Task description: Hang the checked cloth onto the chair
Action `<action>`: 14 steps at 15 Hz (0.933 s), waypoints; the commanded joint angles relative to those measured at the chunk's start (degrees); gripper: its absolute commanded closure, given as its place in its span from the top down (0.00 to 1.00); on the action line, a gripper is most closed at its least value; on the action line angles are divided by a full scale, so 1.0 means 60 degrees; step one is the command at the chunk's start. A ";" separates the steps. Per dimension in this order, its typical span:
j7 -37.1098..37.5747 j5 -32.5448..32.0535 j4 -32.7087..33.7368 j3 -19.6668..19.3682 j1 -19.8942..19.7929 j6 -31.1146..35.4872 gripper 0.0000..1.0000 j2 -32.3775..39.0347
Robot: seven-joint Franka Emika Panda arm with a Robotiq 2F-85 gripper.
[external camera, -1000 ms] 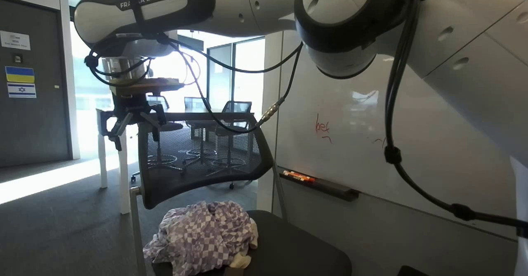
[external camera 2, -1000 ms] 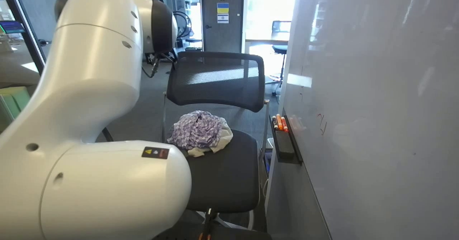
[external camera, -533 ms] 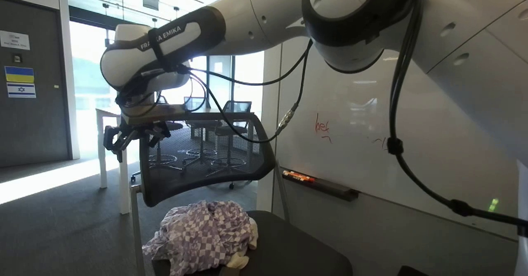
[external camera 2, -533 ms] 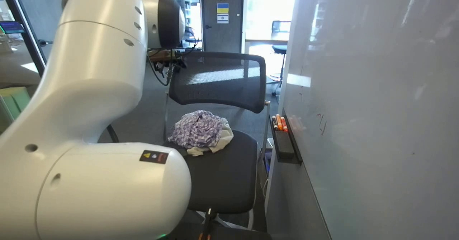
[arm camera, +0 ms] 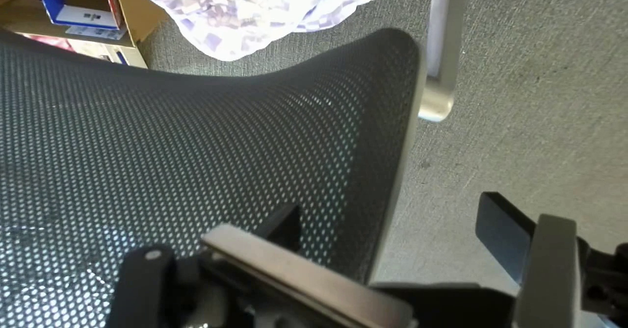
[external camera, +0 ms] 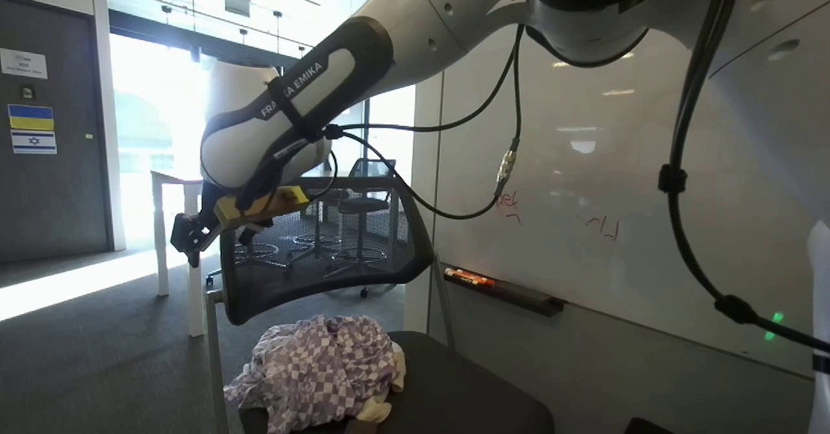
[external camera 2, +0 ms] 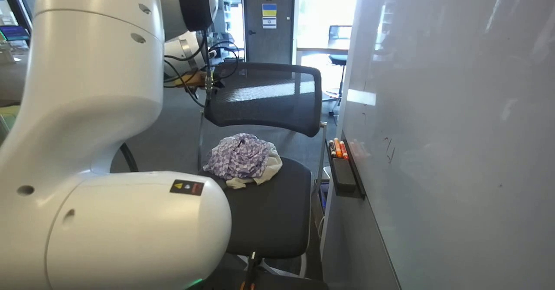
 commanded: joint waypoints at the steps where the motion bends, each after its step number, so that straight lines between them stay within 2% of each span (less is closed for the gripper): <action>1: 0.1192 -0.0857 -0.2059 -0.1342 0.1110 0.1912 1.00 -0.1058; 3: 0.2264 -0.2057 -0.2603 -0.2505 0.2093 0.2849 1.00 -0.1160; 4: 0.3205 -0.3142 -0.2648 -0.3140 0.2584 0.3315 1.00 -0.1068; 6: 0.4620 -0.4305 -0.2490 -0.4383 0.3670 0.3696 1.00 -0.0708; 10: 0.7487 -0.5264 -0.1584 -0.7243 0.6206 0.3540 1.00 0.0335; 13: 0.9383 -0.6049 -0.1546 -0.8530 0.7453 0.3421 1.00 0.0995; 14: 0.9751 -0.6201 -0.1673 -0.8652 0.7644 0.3298 0.75 0.1087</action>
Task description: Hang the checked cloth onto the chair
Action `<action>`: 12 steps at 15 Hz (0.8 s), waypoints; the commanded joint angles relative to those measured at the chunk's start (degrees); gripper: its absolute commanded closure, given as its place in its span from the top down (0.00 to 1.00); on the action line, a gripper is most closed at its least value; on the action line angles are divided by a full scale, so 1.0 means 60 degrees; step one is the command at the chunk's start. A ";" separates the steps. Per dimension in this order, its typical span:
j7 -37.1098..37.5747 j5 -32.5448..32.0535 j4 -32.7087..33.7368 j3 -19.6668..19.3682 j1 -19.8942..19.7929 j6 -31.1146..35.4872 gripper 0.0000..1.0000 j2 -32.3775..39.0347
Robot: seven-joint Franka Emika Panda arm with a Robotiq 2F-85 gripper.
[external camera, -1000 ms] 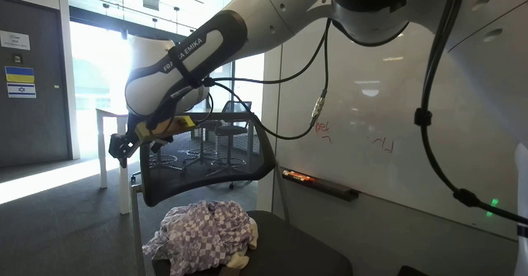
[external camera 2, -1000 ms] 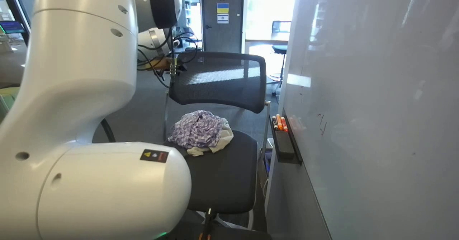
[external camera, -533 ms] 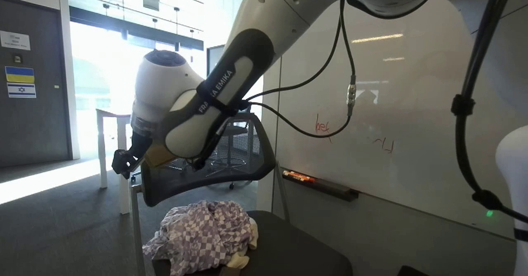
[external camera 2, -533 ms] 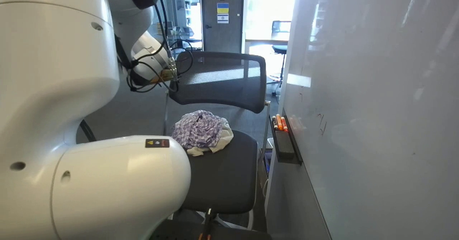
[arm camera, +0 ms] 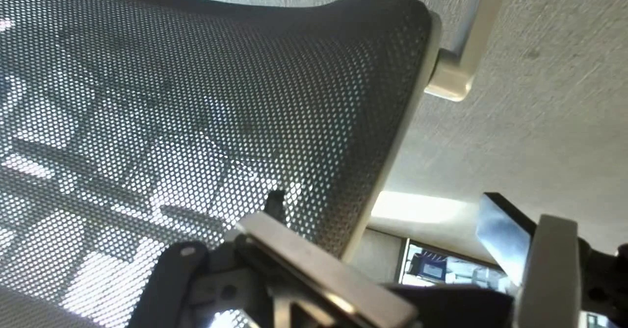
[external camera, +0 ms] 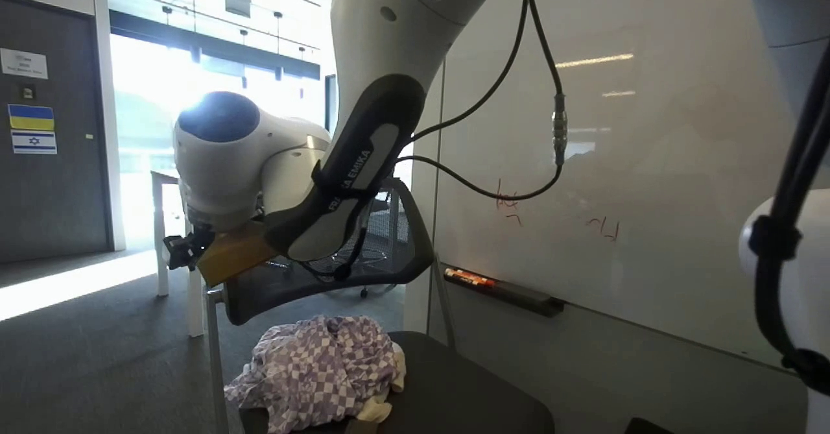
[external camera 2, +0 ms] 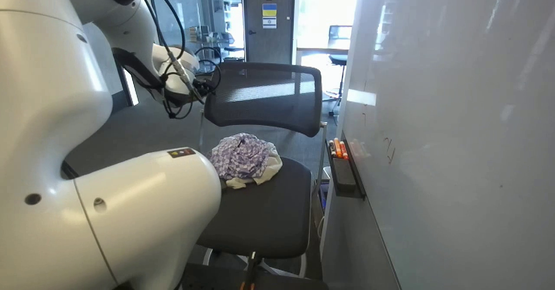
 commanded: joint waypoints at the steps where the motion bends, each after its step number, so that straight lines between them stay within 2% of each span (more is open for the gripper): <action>1: 0.1974 -0.0808 0.0224 -0.1214 0.1151 -0.0188 0.73 0.0889; 6: 0.2762 -0.0887 -0.0161 -0.1653 0.1689 -0.0569 0.35 0.1150; 7: 0.2685 -0.0789 -0.0269 -0.1629 0.1697 -0.0660 0.28 0.1062; 9: 0.1962 -0.0305 -0.0628 -0.1115 0.1356 -0.0733 0.12 0.0560; 10: 0.1753 -0.0078 -0.0729 -0.0917 0.1214 -0.0686 0.08 0.0348; 12: 0.1273 0.0360 -0.0997 -0.0510 0.0918 -0.0613 0.08 -0.0109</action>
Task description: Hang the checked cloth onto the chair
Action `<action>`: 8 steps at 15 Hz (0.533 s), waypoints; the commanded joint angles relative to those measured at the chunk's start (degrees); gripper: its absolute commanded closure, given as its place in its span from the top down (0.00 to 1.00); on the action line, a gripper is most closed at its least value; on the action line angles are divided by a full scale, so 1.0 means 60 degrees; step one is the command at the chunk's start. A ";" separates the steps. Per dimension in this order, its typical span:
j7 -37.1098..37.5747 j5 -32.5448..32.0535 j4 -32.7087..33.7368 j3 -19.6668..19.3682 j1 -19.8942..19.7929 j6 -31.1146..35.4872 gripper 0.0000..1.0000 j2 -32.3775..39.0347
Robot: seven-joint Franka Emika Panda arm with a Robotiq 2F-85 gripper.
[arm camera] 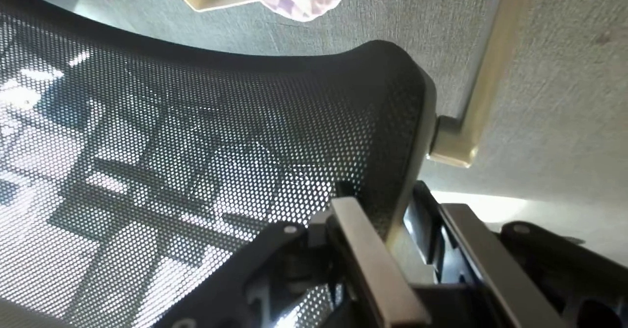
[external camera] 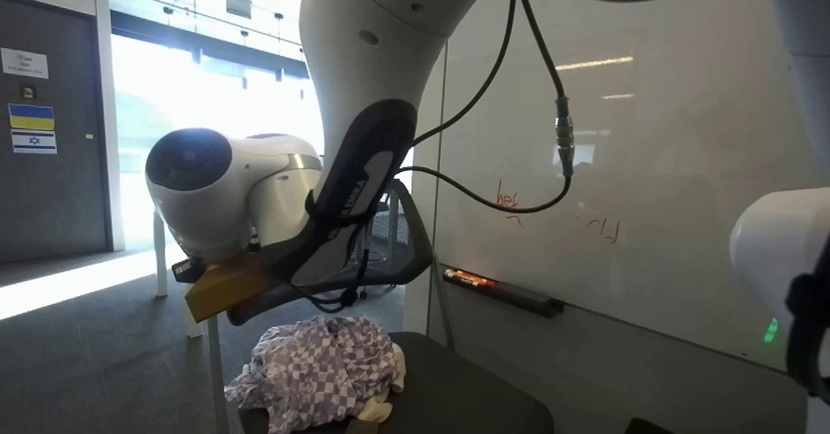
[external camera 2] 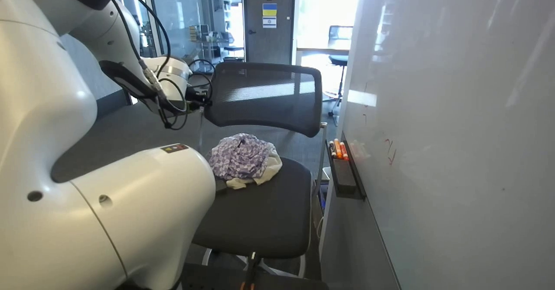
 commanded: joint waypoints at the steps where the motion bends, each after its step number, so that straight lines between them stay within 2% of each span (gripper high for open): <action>1: -0.1304 0.0845 -0.0820 0.1002 -0.0719 0.0118 0.10 -0.1107; 6: -0.4018 0.2950 -0.1734 0.3151 -0.2211 -0.0198 0.07 -0.2587; 8: -0.5302 0.4100 -0.2017 0.4081 -0.2881 -0.0698 0.06 -0.3053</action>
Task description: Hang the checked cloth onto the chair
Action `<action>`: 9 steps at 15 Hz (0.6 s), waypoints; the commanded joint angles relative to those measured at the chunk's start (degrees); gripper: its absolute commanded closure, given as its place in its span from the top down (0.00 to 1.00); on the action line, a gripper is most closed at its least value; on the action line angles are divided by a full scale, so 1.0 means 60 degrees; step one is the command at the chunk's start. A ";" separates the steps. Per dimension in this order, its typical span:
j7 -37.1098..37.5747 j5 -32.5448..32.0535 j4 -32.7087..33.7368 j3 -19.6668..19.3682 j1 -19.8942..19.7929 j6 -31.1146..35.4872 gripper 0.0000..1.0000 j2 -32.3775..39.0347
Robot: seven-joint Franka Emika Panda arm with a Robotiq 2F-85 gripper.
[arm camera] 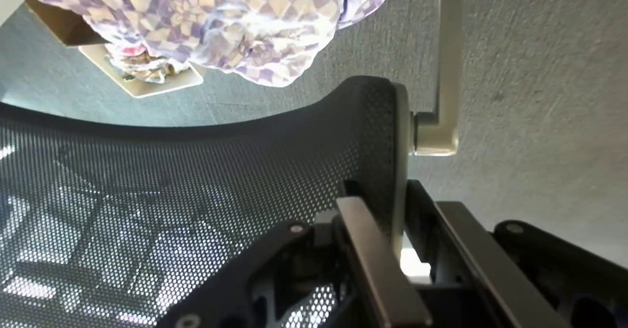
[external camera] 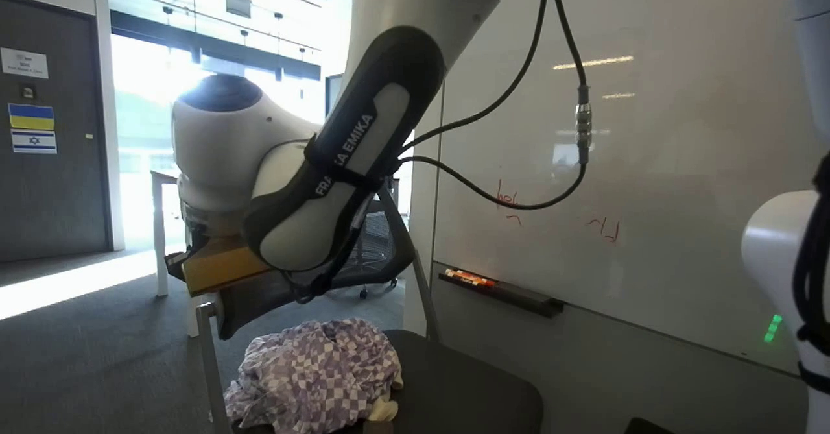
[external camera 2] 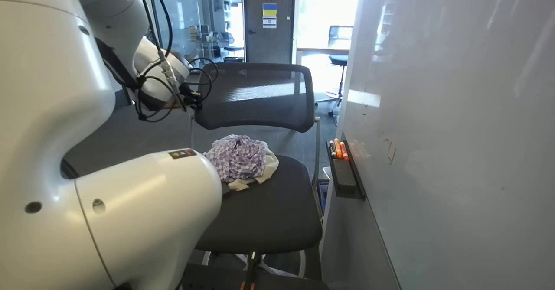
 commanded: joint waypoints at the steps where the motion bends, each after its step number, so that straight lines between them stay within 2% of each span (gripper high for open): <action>1: -0.2465 0.1961 -0.0931 0.1790 -0.1282 -0.0883 0.06 -0.1105; 2: -0.2853 0.2210 -0.0893 0.2664 -0.2038 -0.1422 0.07 -0.1365; 4: -0.3787 0.3084 -0.0706 0.3463 -0.2718 -0.2511 0.06 -0.1526; 9: -0.4879 0.3909 -0.0197 0.4841 -0.4127 -0.4621 0.07 -0.1648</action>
